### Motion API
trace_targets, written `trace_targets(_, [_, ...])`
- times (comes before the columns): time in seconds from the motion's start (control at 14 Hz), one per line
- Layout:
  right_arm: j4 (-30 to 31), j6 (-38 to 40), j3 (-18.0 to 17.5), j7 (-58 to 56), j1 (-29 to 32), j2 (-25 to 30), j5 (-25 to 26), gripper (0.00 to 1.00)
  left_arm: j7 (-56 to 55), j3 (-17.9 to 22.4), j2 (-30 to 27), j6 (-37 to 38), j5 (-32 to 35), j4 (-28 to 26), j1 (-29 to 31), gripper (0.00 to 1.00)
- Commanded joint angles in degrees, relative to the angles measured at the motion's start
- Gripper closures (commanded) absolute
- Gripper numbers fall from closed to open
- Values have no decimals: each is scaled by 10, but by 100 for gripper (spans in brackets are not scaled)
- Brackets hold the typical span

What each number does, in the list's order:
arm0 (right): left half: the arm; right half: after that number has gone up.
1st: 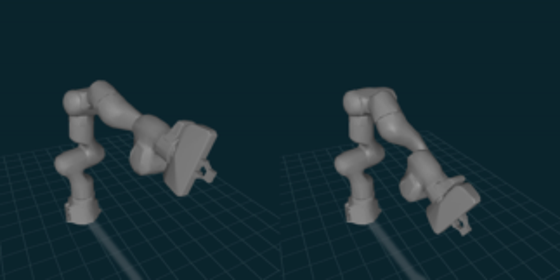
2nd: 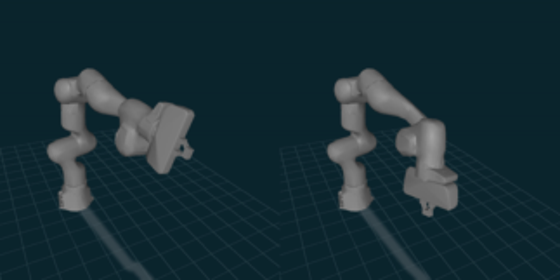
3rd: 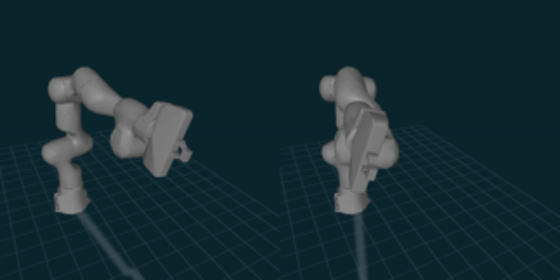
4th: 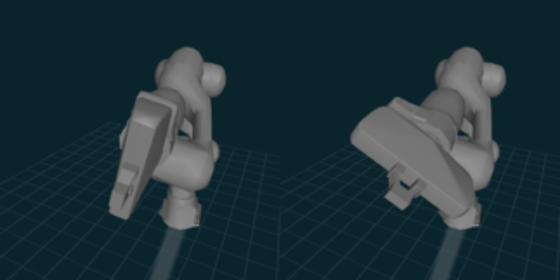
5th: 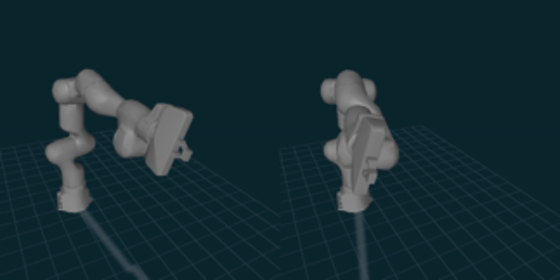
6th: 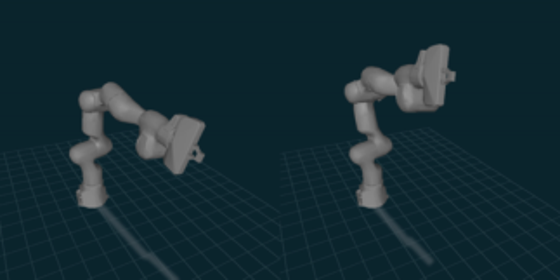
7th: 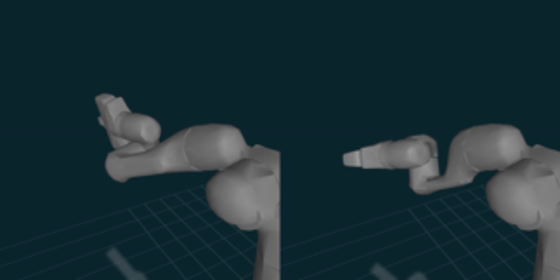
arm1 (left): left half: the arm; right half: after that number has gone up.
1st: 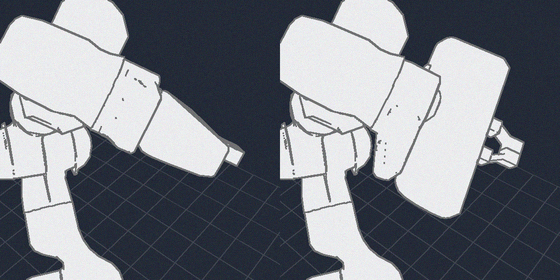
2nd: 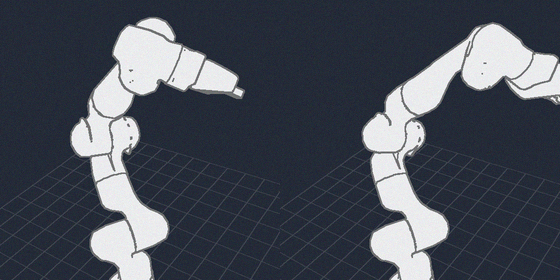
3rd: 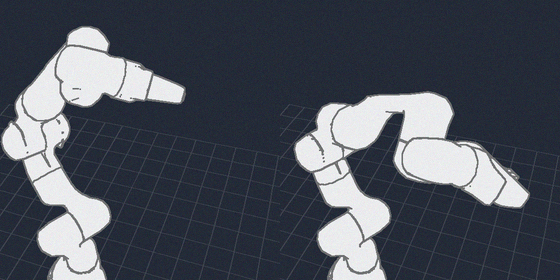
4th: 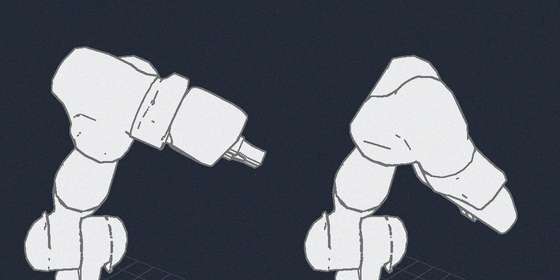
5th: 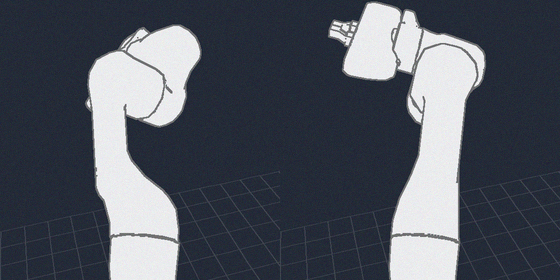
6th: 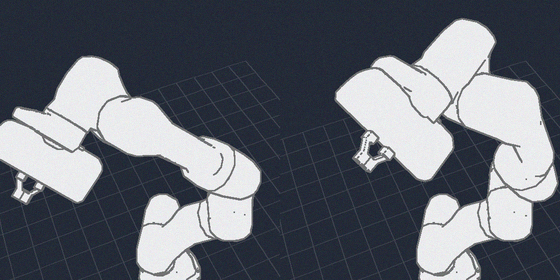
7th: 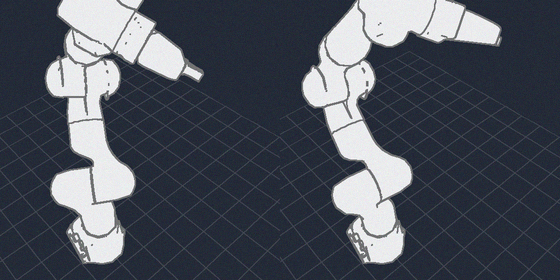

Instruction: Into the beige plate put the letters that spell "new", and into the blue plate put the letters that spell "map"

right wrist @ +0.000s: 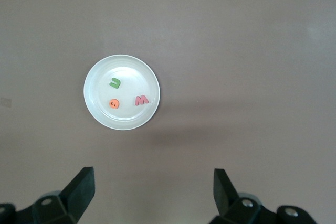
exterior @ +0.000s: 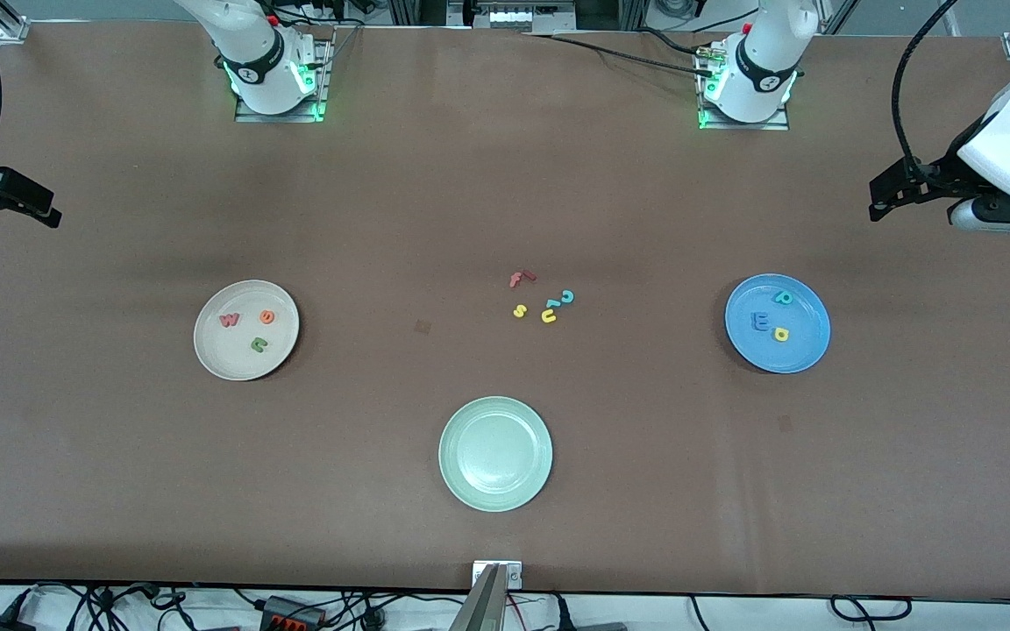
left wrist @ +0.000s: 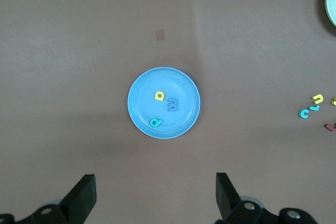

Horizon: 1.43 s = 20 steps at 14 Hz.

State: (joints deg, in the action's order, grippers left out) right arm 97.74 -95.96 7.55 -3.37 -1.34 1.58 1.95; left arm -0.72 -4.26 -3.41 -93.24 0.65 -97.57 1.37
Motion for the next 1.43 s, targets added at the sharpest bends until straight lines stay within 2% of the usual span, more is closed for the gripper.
trace_targets(0.0, [13, -17, -3, -1, -2, 11, 10, 0, 12, -3, -10, 4, -5, -4, 3, 0])
trace_targets(0.57, [12, -16, -3, 0, -2, 5, 10, 0, 12, -3, -10, 6, -5, -4, 1, 0])
trace_targets(0.86, [13, -15, -36, 0, 27, 6, 10, 0, 12, -3, -10, 7, -5, -4, 1, 0])
trace_targets(1.36, [12, -12, -35, 11, 23, 9, 5, 0, 12, -3, -10, 7, -5, -4, 1, 0])
